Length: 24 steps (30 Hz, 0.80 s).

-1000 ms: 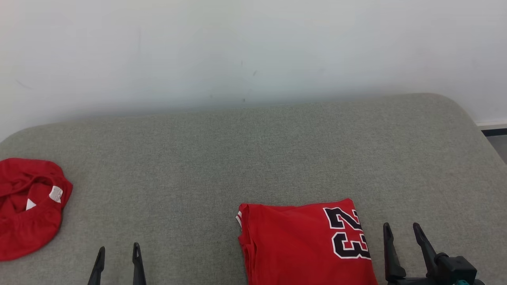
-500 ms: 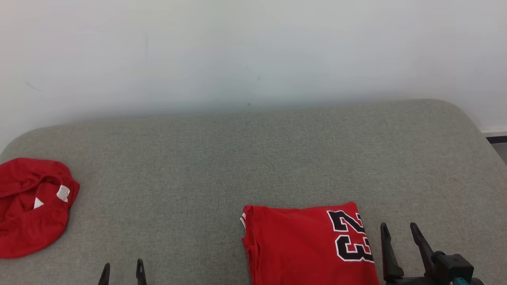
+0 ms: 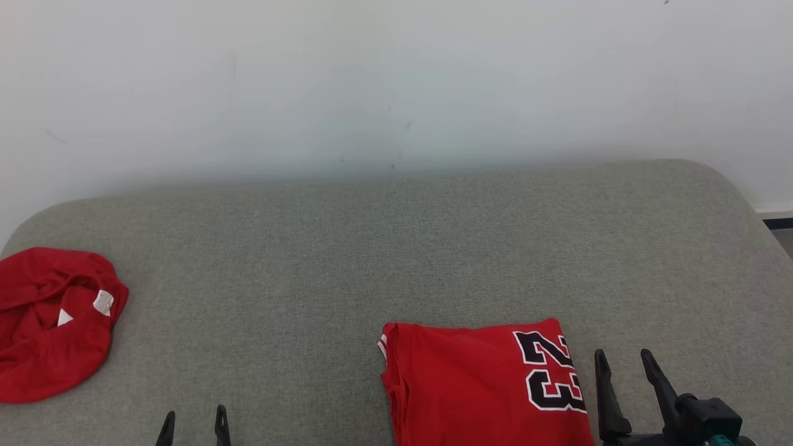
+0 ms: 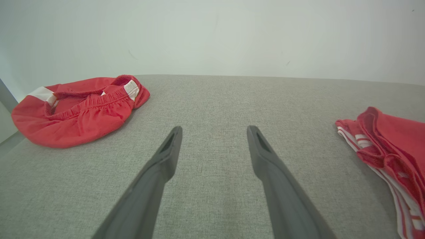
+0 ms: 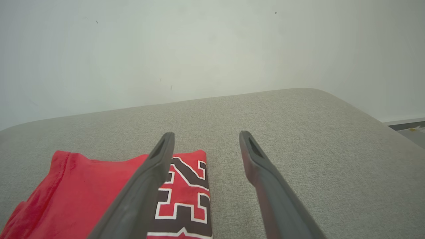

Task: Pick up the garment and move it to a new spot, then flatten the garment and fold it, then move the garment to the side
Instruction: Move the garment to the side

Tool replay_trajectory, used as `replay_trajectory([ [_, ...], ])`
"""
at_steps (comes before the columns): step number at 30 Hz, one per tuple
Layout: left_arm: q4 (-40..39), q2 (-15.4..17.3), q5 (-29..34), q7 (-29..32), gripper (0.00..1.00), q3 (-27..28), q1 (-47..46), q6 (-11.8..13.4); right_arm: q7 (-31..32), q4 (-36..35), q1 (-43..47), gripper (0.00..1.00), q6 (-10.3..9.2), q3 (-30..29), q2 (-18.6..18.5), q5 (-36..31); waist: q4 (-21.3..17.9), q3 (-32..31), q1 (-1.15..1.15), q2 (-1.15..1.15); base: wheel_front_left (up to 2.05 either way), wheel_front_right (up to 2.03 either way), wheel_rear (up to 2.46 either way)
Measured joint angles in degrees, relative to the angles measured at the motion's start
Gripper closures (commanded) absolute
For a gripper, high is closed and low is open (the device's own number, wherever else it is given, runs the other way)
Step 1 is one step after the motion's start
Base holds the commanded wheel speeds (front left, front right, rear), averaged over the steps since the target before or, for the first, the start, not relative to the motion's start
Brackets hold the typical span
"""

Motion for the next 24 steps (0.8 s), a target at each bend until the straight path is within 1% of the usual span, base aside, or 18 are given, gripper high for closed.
replay_trajectory([
  [6,-0.08,0.00,0.05,0.00,0.00,0.23,-0.01,-0.15,0.82,-0.47,-0.11,0.00,0.00,-0.10,0.00,-0.11,0.17,0.33,0.00,0.00,0.00,0.00,0.00],
  [7,-0.11,0.00,0.05,0.00,0.00,0.26,-0.01,-0.15,1.47,-0.77,-0.31,0.00,0.00,-0.10,0.00,-0.19,0.22,0.41,0.00,0.00,0.00,0.00,0.00],
  [9,-0.22,0.00,0.07,0.00,0.00,0.25,-0.05,-0.16,4.89,-1.18,-1.10,0.00,0.00,0.07,-0.02,-0.36,0.39,0.57,0.00,0.00,0.00,0.00,0.00],
  [11,-0.35,0.00,0.09,0.00,0.00,0.26,-0.13,-0.19,10.87,-1.52,-1.94,0.00,0.00,0.25,-0.01,-0.76,0.62,0.74,0.00,0.00,0.00,0.00,0.00],
  [12,-0.46,0.00,0.13,0.00,0.00,0.25,-0.20,-0.21,14.84,-1.65,-2.36,0.00,0.00,0.21,0.00,-0.98,0.75,0.84,0.00,0.00,0.00,0.00,0.00],
  [17,-0.79,0.00,0.26,0.00,0.00,-0.24,-0.57,-0.59,33.76,-3.46,-5.74,0.00,0.00,-3.45,-0.09,-1.81,1.81,1.41,0.00,0.00,0.00,0.00,0.00],
  [20,-0.90,-0.01,0.33,0.00,0.00,-0.76,-1.01,-0.71,43.03,-4.76,-6.86,0.00,0.00,-5.22,-0.08,-2.27,2.93,1.74,0.00,0.00,0.00,0.00,0.00],
  [24,-1.20,-0.02,0.35,0.01,0.00,-1.55,-1.19,-1.11,53.76,-6.19,-6.72,0.00,0.00,-6.19,-0.02,-1.48,4.76,2.25,0.00,0.00,0.00,0.00,0.00],
])
